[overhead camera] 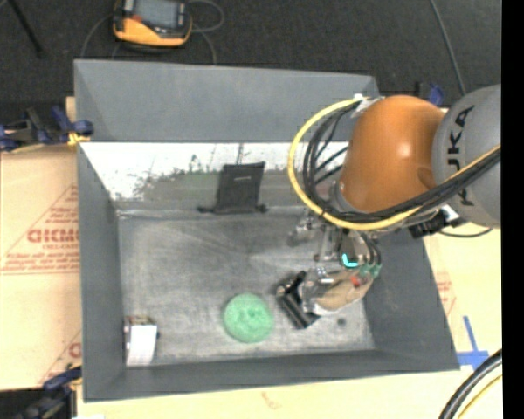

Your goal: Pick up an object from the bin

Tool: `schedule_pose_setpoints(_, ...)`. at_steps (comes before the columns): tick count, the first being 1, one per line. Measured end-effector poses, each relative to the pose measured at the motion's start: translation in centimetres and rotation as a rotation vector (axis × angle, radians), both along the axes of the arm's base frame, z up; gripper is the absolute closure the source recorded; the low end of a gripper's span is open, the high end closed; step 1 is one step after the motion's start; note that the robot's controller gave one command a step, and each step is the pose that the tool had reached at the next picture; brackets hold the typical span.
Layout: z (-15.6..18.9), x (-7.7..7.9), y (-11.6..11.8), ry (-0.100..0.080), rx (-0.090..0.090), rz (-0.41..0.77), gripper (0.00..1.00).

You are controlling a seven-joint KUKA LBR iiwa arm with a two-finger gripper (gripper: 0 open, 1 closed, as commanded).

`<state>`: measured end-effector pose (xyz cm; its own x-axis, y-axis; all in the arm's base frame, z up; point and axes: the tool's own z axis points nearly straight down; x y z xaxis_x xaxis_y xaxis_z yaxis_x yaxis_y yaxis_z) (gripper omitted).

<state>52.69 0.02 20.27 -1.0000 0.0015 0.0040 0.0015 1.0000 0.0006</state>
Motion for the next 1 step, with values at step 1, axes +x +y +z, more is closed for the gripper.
schedule_pose_setpoints(1,0.37,0.16,0.00,-0.007,0.000,0.000,0.00)
